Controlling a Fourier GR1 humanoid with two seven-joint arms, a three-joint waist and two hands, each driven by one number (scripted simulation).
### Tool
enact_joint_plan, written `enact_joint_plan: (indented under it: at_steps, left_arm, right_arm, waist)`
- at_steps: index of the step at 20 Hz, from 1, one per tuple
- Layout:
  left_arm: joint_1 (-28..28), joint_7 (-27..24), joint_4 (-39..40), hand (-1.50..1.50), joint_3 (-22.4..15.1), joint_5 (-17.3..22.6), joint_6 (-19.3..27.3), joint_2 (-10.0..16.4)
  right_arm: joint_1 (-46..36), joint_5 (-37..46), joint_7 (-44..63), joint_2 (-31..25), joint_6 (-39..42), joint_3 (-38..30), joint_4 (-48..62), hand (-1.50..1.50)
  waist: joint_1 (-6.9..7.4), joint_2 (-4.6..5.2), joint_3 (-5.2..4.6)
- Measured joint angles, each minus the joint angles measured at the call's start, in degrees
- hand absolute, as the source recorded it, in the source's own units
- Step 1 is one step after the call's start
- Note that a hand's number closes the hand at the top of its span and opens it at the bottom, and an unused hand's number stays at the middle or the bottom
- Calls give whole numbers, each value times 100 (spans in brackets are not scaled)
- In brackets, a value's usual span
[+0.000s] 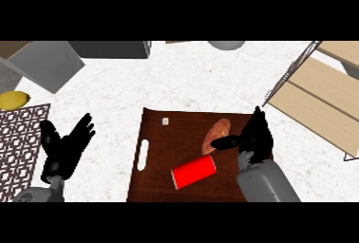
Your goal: Pick the sweet potato from the tray and place it in the tiered shelf
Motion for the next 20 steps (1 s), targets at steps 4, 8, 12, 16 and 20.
enact_joint_plan:
  at_steps: [4,8,12,16,20]
  left_arm:
    - [-43,36,18,0,43,-23,37,-24]
    - [-41,31,60,0,87,-27,-3,-33]
    - [-8,33,17,0,133,-19,-74,-10]
    - [74,66,-84,0,110,-82,-53,-41]
    - [88,32,-46,0,140,-119,-75,-92]
  right_arm:
    - [-76,22,2,0,-94,-32,309,-150]
    - [-169,71,-2,2,-213,-33,568,-150]
    - [-219,85,-48,12,-411,2,737,-150]
    - [-289,68,-129,23,-670,78,992,-150]
    - [-446,-74,-212,31,-906,139,1304,150]
  waist:
    - [-7,1,-2]
    - [-12,-8,-5]
    - [-11,-15,-3]
    - [-1,-20,0]
    - [0,-14,3]
